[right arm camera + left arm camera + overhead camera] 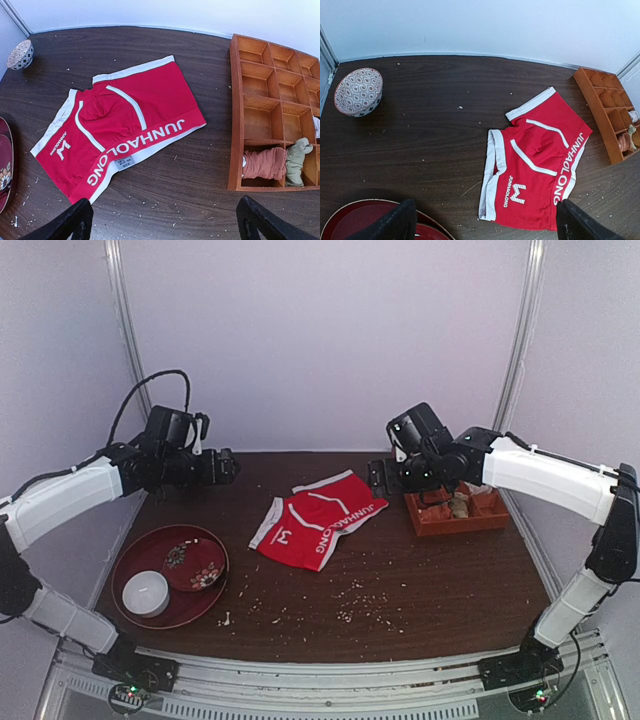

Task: Roll the underwear
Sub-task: Place the underwear at the center of the board.

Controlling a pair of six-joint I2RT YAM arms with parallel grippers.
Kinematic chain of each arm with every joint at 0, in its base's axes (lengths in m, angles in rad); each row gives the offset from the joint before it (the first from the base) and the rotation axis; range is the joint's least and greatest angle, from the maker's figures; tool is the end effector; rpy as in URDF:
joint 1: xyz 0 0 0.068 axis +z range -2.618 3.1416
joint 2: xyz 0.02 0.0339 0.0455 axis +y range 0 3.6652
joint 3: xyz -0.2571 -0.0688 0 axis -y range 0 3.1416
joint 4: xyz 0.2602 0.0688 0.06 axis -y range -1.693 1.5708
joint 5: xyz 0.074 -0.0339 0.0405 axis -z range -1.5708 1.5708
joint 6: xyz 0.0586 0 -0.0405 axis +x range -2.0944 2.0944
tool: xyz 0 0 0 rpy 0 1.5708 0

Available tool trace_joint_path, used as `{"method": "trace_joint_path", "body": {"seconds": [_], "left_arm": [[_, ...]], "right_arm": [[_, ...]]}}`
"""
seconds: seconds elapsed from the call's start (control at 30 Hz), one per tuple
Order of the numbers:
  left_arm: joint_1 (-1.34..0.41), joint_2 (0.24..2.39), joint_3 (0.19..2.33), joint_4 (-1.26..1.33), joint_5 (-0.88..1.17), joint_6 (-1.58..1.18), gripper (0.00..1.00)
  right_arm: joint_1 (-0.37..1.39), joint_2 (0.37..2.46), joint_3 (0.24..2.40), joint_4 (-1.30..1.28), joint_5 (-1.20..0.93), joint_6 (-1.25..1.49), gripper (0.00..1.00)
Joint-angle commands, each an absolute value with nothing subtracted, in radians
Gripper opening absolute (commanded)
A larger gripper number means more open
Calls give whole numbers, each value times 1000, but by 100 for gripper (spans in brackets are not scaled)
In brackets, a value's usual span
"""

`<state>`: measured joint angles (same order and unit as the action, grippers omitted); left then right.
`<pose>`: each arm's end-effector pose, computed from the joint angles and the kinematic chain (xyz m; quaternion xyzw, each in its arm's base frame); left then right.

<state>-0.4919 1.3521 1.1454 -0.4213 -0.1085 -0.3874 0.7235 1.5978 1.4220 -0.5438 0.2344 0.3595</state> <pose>0.3011 -0.1541 0.2921 0.0219 0.8897 -0.1493 0.4309 0.3029 0.2494 0.2977 -0.1162 0.8983 0.1201 0.4063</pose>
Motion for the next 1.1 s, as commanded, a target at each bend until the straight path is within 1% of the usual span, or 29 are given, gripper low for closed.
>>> {"method": "trace_joint_path", "body": {"seconds": [0.0,0.2,0.27,0.4,0.5,0.57,0.73,0.8,1.07], "left_arm": [[-490,1334,1153,-416,-104,-402,98],[-491,1342,1159,-483,-70,-512,97],[-490,1342,1130,-498,-31,-614,97],[-511,1357,1039,-458,83,-844,92],[-575,1391,1018,-455,49,-916,91],[-614,1433,1032,-486,22,-955,91],[-641,1550,1066,-522,35,-1030,85],[-644,1584,1080,-544,24,-1068,80],[-644,1700,1142,-614,-45,-1159,71]], "right_arm": [[726,1590,1437,-538,259,329,100],[726,1572,1417,-520,272,282,100],[726,1567,1405,-511,267,271,100],[727,1546,1363,-475,251,267,100],[726,1519,1309,-415,207,257,100],[721,1528,1317,-425,173,251,100],[715,1578,1363,-468,110,225,94],[714,1577,1357,-457,95,222,93],[713,1557,1310,-434,45,227,93]]}}
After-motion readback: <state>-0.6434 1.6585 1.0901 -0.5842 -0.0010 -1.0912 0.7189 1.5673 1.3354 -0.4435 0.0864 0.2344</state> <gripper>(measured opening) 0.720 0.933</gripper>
